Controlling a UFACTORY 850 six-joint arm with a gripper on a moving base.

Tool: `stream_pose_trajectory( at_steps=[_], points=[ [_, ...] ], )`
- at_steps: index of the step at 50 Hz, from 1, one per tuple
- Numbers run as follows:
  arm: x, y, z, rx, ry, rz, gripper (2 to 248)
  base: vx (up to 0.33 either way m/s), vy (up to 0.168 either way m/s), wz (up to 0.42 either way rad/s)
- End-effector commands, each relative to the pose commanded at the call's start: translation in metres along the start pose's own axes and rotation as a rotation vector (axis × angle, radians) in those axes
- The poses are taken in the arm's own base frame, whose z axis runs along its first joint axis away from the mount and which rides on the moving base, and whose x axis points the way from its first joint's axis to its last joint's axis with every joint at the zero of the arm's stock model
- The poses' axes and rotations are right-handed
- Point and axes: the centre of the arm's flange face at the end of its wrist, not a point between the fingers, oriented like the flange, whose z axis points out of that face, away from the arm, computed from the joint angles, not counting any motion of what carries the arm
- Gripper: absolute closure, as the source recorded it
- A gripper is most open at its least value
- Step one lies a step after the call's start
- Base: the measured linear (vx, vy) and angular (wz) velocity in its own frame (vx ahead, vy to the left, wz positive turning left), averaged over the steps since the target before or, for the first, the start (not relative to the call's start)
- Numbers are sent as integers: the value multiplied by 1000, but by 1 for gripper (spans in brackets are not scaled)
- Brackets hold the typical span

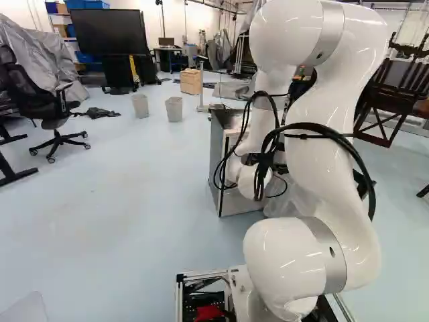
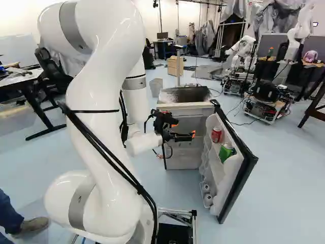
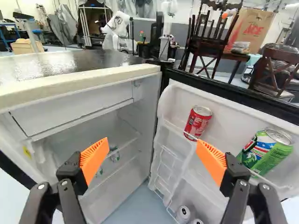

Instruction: Grab a drink from the fridge

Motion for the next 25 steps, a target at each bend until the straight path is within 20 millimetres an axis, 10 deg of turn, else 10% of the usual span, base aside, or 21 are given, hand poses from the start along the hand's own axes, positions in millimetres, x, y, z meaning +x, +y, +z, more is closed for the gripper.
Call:
stream_pose_trajectory(
  at_steps=[25],
  points=[
    [2,-13,17,-106,21,34,3,0,0,0]
  ],
)
